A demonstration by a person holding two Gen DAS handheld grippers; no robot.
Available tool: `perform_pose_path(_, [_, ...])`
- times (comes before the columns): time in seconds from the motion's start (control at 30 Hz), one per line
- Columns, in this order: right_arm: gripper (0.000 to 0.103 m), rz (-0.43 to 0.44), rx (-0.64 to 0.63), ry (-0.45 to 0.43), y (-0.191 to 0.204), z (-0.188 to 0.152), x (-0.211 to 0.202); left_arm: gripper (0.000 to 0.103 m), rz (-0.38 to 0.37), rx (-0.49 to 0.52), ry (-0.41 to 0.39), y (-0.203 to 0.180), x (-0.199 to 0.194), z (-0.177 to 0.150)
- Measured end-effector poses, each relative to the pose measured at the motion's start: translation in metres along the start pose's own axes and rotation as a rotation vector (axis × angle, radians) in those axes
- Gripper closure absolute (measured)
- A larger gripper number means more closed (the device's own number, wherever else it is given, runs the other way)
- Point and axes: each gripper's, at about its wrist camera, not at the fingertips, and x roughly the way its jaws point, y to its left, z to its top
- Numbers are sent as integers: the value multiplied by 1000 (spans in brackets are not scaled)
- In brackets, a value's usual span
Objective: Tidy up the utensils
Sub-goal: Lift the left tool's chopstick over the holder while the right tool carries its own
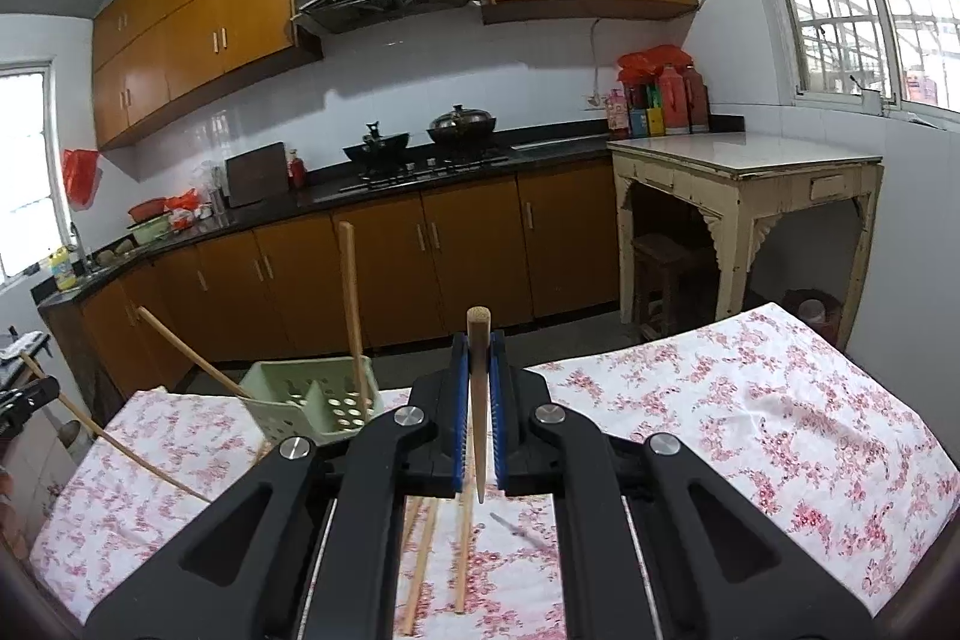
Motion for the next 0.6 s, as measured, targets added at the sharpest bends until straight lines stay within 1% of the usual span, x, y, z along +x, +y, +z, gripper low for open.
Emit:
perform_pose_path(0.27, [96, 111, 16, -52, 11, 36, -25, 96, -88, 18, -53, -24, -30, 27])
perform_pose_path(0.37, [96, 153, 17, -65, 19, 47, -27, 96, -101, 38, -89, -37, -38, 42])
perform_pose_path(0.47, [96, 175, 3, -84, 29, 55, -29, 96, -115, 51, -128, -51, -45, 60])
perform_pose_path(0.6, [96, 198, -15, -111, 45, 66, -25, 96, -111, 53, -188, -70, -44, 88])
